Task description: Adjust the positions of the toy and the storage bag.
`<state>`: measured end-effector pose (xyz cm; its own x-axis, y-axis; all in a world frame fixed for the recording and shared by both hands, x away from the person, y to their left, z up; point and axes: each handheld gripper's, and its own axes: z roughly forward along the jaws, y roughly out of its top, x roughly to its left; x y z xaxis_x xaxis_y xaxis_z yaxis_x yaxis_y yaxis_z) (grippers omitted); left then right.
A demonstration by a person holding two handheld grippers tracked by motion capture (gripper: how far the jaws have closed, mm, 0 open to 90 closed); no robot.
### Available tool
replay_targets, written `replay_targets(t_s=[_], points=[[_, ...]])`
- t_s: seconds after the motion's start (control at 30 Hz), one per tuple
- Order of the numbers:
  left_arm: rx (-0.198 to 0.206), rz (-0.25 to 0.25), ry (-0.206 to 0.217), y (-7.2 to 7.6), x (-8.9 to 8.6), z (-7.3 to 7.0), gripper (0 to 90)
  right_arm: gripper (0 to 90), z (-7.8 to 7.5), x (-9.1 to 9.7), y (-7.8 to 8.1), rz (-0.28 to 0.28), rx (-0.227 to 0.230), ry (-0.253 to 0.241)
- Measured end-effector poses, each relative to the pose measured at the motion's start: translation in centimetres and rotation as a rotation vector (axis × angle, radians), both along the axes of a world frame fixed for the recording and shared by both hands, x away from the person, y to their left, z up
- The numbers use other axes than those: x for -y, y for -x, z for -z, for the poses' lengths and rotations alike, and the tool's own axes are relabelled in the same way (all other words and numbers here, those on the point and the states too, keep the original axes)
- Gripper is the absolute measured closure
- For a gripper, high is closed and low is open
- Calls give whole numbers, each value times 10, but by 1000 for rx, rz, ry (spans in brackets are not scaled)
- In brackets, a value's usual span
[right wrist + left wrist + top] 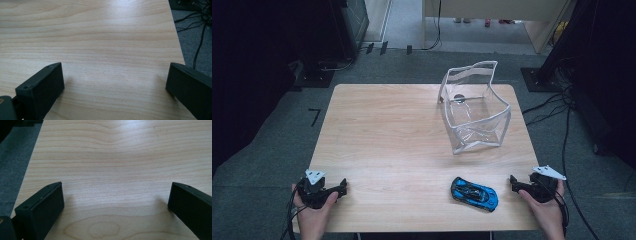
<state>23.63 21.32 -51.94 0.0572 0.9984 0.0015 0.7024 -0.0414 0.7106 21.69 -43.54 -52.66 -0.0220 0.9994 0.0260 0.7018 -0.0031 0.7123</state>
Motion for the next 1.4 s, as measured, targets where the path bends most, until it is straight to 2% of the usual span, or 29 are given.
replay_targets(t_s=[0.1,0.17,0.2,0.23,0.27,0.3,0.37,0.43,0.47,0.5,0.57,0.6,0.63,0.67,0.77,0.8,0.83,0.87,0.9,1.03,1.17,1.3,1.4], points=[[-10,-33,0,-2,4,-1,5,31,0,0,1,5,-4,1],[-36,-32,-14,-3,6,-4,5,156,-3,-1,4,5,18,20],[-36,-32,-14,-3,6,-4,5,156,-3,-1,4,5,18,20],[-24,-37,-58,-3,11,-5,5,182,-4,-2,4,17,27,51],[-21,-33,-70,-3,12,-5,6,199,-5,-3,4,15,31,52],[-21,-33,-70,-3,12,-5,11,214,-5,-4,4,20,34,55],[-2,-36,-76,-2,17,-7,91,245,-7,-7,2,28,38,50],[11,-26,-61,-2,21,-11,146,269,-11,-9,1,25,56,29],[11,-26,-61,-2,21,-11,145,269,-11,-9,1,25,56,29],[25,-4,-28,-3,28,-16,146,294,-15,-10,0,24,70,-1],[41,19,14,-6,37,-21,162,329,-18,-12,-1,24,82,-18],[41,19,14,-6,37,-21,180,329,-18,-12,-1,24,82,-18],[42,47,102,-11,45,-27,206,367,-24,-15,-4,21,93,-33],[47,61,135,-13,50,-30,229,379,-27,-15,-6,22,99,-44],[63,112,191,-25,68,-41,294,404,-40,-19,-12,4,136,-60],[63,112,191,-25,68,-41,315,404,-40,-19,-12,4,136,-60],[78,145,218,-34,82,-50,331,423,-49,-22,-17,-13,158,-63],[78,145,218,-34,82,-50,342,431,-53,-24,-20,-20,172,-62],[94,185,237,-43,100,-60,355,442,-57,-25,-23,-26,181,-62],[133,299,270,-56,139,-83,418,460,-67,-31,-41,-65,202,-60],[157,410,305,-66,179,-105,477,461,-66,-38,-59,-138,199,-34],[151,511,347,-73,214,-119,517,465,-62,-36,-73,-142,194,-21],[157,540,350,-73,235,-120,516,506,-59,-29,-81,-138,187,-46]])
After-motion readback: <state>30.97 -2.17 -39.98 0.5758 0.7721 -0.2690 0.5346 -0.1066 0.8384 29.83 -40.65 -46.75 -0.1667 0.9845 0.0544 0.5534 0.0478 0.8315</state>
